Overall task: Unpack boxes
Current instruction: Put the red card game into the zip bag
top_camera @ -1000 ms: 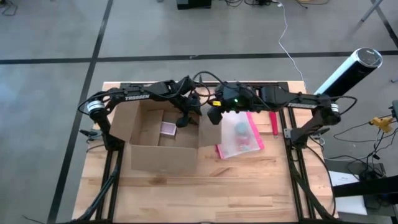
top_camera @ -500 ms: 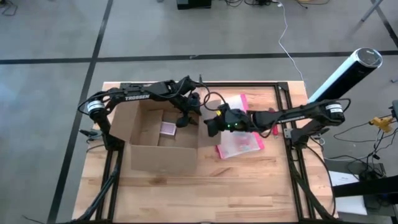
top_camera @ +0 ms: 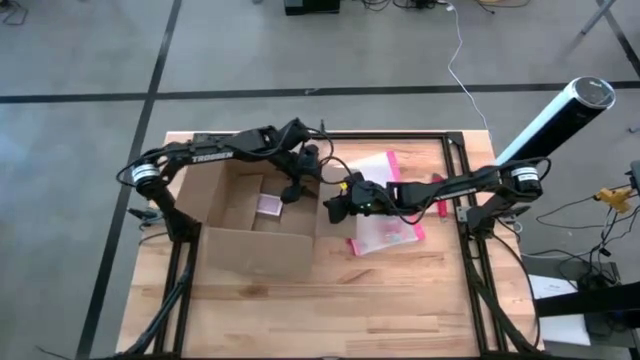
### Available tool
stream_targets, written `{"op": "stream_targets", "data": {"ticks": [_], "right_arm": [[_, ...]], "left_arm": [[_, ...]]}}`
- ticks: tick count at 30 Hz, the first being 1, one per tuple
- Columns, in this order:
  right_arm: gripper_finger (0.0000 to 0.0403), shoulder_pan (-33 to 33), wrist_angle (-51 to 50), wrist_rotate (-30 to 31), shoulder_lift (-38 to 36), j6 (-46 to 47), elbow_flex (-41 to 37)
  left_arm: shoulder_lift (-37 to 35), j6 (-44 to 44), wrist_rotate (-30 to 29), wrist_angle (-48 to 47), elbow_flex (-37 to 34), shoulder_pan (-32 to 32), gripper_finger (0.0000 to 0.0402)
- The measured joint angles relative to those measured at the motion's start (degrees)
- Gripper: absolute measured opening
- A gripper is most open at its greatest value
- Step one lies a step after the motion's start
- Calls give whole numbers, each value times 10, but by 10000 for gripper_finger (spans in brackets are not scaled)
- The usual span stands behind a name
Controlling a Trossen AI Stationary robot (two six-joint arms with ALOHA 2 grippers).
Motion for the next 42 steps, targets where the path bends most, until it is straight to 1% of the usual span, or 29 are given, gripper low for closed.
{"op": "stream_targets", "data": {"ticks": [2, 5, 8, 12, 16, 21, 26, 32, 39, 42], "right_arm": [[180, -2, 0, 0, 8, 0, 0], [188, -7, -4, 0, 19, 0, 0], [190, -12, -8, 0, 28, -3, 0], [190, -22, -8, -1, 32, -5, 0], [190, -34, -8, -6, 32, -7, 0], [190, -49, 4, -35, 32, -29, 0], [190, -59, 21, -51, 31, -37, 0], [190, -63, 22, -67, 31, -51, 0], [190, -63, 22, -80, 31, -60, 0], [190, -63, 22, -82, 31, -60, 0]], "left_arm": [[-23, -8, -2, -4, 0, 0, 272], [-67, -16, -32, -18, 0, 1, 272], [-122, -15, -82, -52, 0, 3, 272], [-195, -19, -151, -124, 0, 14, 272], [-253, -85, -206, -221, 0, 36, 272], [-294, -180, -253, -340, 0, 51, 272], [-314, -259, -326, -451, 0, 51, 272], [-309, -337, -365, -588, 0, 52, 272], [-294, -411, -420, -589, -1, 54, 272], [-282, -430, -420, -589, -13, 54, 272]]}}
